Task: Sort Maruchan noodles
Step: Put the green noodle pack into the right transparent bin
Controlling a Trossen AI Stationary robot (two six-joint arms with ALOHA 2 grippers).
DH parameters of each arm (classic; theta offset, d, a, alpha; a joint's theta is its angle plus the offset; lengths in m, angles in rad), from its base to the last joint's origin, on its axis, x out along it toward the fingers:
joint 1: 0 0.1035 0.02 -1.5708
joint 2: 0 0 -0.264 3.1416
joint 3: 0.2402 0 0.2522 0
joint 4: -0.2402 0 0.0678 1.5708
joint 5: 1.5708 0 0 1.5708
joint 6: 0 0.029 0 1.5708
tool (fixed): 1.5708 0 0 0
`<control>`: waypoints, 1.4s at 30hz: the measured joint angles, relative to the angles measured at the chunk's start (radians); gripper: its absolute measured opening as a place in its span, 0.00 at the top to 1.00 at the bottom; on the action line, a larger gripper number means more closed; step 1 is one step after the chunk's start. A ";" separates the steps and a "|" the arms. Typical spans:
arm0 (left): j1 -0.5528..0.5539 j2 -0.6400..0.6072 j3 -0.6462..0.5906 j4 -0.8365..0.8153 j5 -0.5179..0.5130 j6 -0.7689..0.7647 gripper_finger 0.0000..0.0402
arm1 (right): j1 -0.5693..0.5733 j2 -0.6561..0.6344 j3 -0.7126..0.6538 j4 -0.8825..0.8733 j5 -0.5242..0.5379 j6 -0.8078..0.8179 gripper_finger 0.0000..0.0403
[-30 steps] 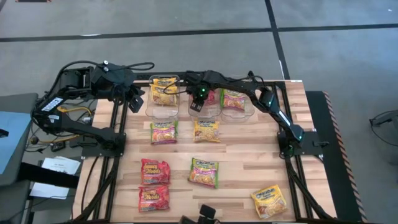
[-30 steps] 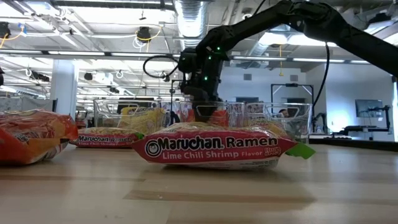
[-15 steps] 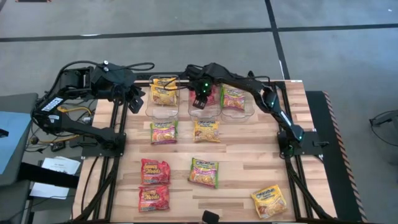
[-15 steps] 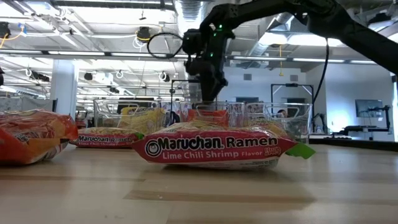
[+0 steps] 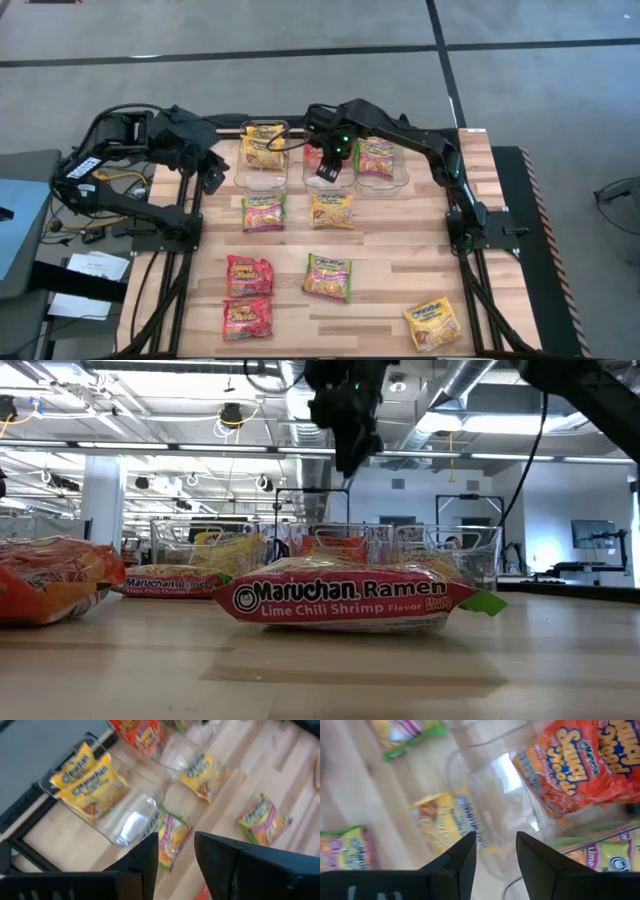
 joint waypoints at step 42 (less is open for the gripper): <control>-0.581 0.040 -0.004 -0.080 0.239 -0.179 0.72 | 0.498 -0.136 0.000 -0.048 -0.005 0.581 0.59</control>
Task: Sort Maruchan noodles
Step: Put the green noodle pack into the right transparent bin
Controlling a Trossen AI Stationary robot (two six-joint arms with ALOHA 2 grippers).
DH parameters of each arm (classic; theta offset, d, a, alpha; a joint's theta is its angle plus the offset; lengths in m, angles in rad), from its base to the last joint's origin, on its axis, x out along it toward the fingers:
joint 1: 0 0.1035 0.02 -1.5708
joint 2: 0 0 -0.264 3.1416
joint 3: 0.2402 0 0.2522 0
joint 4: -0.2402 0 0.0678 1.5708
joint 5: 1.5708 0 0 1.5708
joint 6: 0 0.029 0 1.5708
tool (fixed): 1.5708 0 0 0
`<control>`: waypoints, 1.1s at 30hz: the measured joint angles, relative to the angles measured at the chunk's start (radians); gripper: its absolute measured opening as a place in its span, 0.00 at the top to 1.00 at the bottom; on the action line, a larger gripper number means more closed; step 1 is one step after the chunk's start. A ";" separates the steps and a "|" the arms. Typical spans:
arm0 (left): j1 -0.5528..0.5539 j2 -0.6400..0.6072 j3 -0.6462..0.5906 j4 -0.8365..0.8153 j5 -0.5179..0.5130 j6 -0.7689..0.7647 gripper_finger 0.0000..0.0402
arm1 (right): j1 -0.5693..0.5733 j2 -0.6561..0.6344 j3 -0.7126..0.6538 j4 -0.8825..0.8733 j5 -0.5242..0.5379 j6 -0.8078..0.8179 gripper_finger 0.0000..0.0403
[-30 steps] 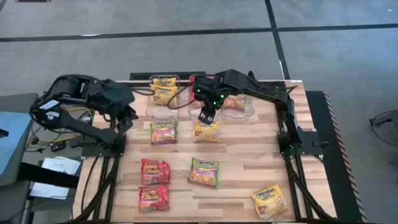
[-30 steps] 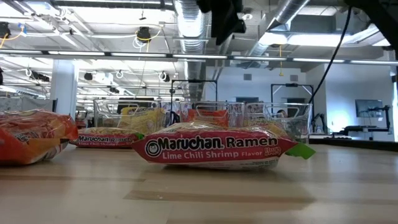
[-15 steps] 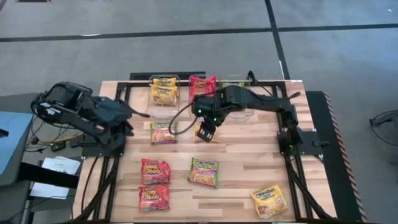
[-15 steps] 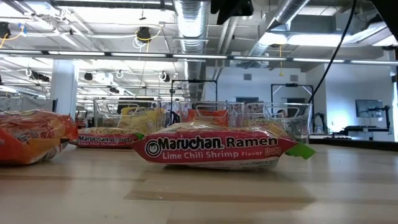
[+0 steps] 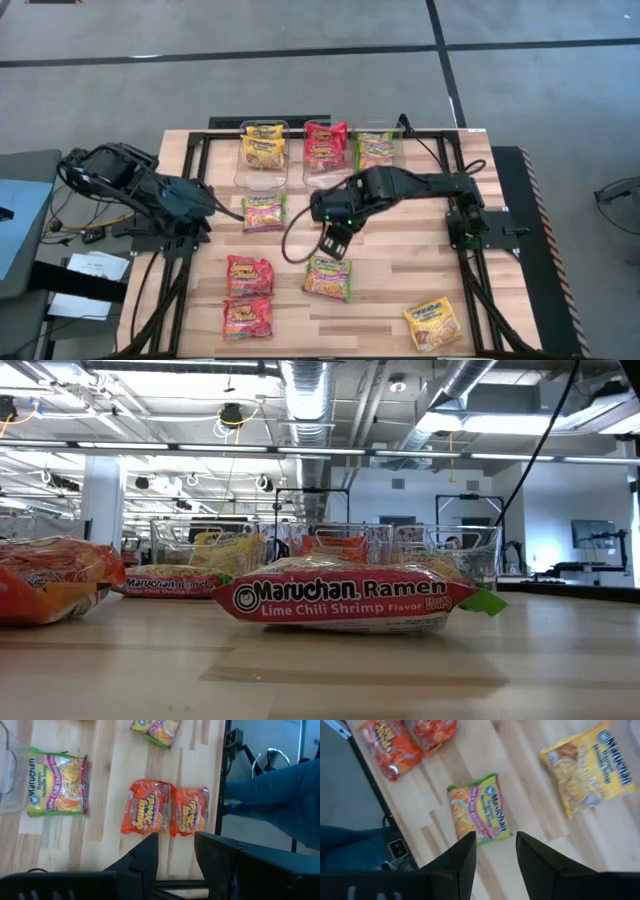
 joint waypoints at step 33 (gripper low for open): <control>-0.017 -0.014 -0.384 0.026 -0.016 0.004 0.48 | 0.111 0.000 0.000 0.001 0.003 0.094 0.59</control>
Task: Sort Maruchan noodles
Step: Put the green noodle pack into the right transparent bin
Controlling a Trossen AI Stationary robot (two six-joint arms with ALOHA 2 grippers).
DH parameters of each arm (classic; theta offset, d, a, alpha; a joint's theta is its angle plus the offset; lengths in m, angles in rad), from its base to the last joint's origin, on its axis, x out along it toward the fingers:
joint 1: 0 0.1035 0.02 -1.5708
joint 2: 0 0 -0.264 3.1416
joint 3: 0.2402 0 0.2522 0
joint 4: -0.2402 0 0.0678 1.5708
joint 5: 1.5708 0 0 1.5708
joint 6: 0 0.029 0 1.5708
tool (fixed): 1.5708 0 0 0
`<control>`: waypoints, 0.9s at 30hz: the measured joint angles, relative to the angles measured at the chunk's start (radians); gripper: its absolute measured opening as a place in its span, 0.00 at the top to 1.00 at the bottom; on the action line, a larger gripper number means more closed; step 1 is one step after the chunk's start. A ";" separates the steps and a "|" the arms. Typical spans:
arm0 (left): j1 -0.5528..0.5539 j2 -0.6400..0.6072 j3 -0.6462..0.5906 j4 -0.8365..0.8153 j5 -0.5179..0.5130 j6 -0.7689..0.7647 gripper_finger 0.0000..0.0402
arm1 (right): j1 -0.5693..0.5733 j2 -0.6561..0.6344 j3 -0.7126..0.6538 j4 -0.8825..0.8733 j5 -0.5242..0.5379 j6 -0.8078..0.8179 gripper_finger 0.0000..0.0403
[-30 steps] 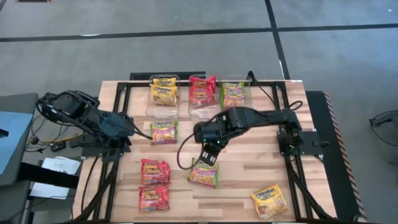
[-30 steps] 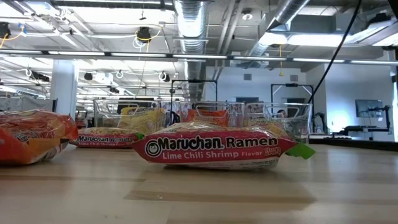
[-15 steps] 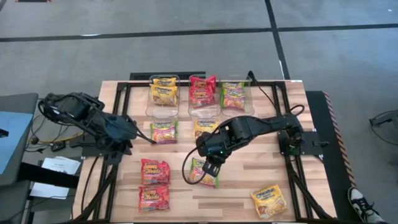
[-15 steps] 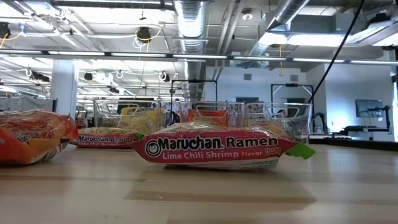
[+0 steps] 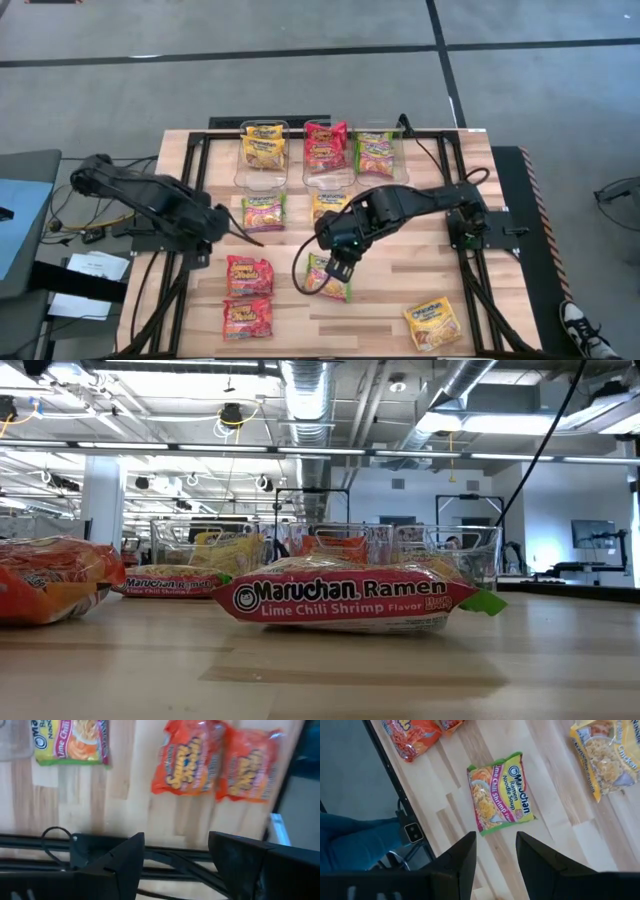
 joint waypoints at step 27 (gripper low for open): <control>0.061 0.001 -0.582 0.707 -0.474 0.262 0.48 | -0.021 0.000 0.000 0.003 0.035 -0.016 0.59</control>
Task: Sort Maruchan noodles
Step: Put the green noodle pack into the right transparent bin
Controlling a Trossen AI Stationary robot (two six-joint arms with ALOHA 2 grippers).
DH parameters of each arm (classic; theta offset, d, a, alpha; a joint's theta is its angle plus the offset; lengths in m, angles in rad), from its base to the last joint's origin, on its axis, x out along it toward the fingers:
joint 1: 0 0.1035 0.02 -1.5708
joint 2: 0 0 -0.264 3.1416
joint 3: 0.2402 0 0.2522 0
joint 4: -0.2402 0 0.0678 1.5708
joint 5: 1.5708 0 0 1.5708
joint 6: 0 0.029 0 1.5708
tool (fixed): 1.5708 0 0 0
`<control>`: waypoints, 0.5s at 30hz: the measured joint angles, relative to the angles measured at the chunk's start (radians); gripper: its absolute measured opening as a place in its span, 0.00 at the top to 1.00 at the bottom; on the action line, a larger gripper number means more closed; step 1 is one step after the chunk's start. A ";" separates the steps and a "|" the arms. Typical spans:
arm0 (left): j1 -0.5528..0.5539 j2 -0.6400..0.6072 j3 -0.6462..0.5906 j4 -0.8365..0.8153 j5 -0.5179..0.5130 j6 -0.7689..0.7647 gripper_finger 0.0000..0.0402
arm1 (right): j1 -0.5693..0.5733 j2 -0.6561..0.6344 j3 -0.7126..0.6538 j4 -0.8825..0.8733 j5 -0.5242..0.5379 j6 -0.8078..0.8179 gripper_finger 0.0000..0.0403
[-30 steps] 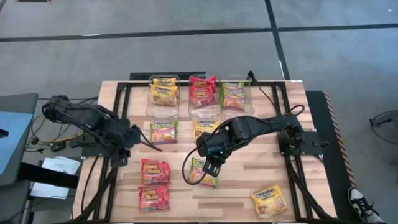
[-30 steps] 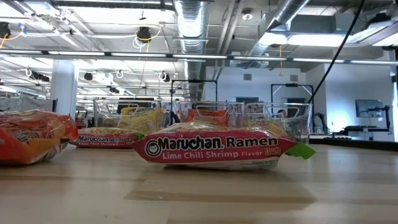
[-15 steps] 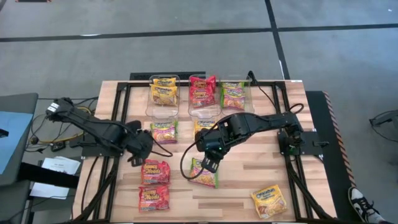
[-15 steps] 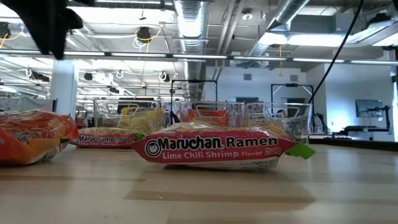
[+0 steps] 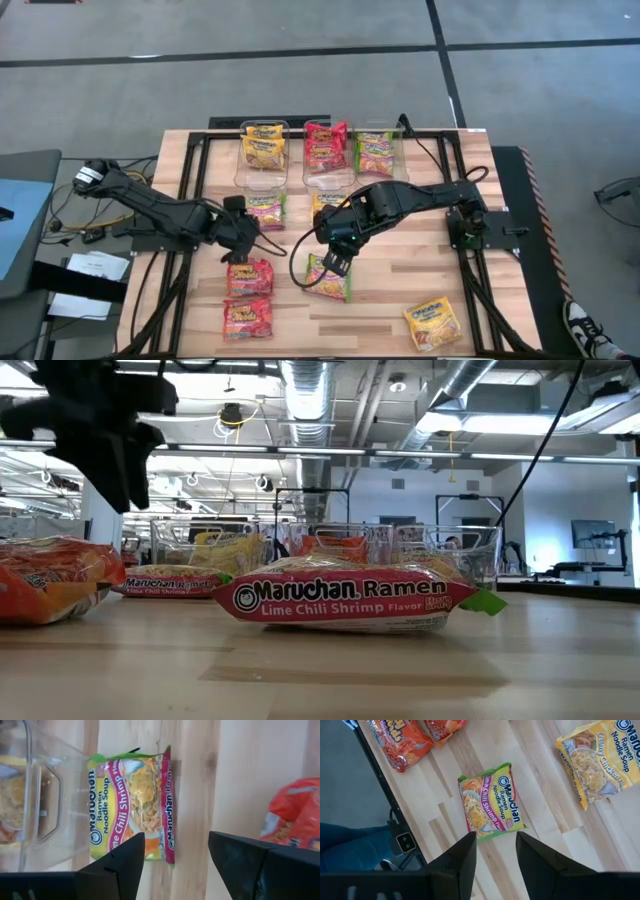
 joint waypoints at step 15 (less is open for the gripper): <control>0.153 0.000 -0.017 0.070 0.028 0.098 0.48 | -0.004 0.000 0.000 0.002 0.022 -0.025 0.59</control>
